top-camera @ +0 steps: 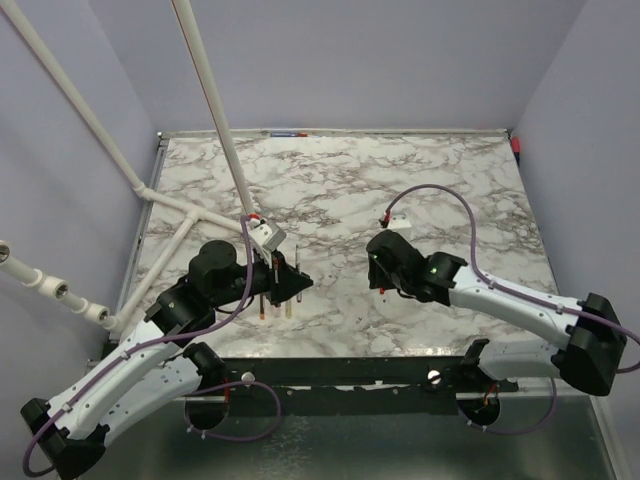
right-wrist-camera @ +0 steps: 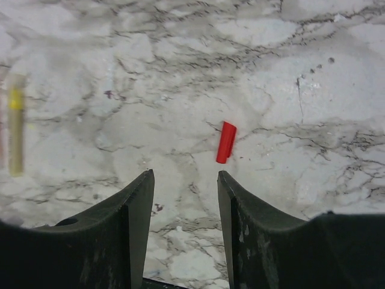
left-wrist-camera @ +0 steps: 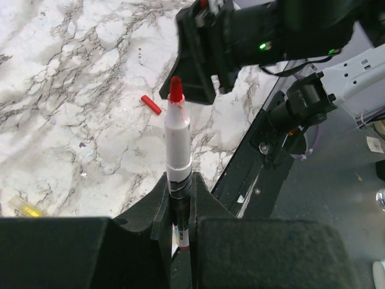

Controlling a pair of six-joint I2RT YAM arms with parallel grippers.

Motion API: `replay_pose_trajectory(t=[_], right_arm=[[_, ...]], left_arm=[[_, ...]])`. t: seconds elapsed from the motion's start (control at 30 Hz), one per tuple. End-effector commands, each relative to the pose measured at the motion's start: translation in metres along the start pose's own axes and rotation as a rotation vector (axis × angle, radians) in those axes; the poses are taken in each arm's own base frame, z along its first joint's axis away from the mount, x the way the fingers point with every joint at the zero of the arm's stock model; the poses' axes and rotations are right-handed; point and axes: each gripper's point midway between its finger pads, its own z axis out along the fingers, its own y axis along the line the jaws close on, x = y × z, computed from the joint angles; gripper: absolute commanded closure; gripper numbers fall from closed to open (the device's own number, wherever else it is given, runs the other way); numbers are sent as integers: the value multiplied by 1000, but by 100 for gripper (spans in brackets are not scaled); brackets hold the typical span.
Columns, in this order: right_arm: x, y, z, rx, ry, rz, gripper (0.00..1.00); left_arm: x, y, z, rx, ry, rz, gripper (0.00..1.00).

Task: Insert the pens into the pen caps

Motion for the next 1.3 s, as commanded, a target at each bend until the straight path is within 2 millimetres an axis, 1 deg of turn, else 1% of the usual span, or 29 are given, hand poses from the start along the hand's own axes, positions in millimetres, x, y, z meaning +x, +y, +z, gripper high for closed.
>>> replay_pose_trajectory(t=[0.0, 0.2, 0.37, 0.57, 0.77, 1.03, 1.17, 1.27], right_arm=[[26, -30, 22, 194, 81, -30, 50], [41, -37, 53, 227, 145, -16, 50], [48, -41, 71, 226, 183, 3, 50], [55, -43, 84, 201, 214, 34, 54], [62, -50, 92, 192, 238, 62, 57], [72, -52, 96, 185, 260, 66, 71], [77, -54, 96, 186, 271, 65, 84], [80, -57, 95, 196, 277, 66, 98]], left_arm=[[1, 9, -2, -40, -18, 30, 100], [-1, 11, -4, -56, -32, 40, 100], [-1, 12, -5, -58, -34, 38, 100], [1, 13, -2, -61, -23, 33, 100], [1, 14, -2, -64, -23, 32, 100], [1, 15, -1, -67, -19, 30, 100], [2, 15, -1, -68, -15, 29, 100], [2, 15, 0, -68, -14, 29, 100]])
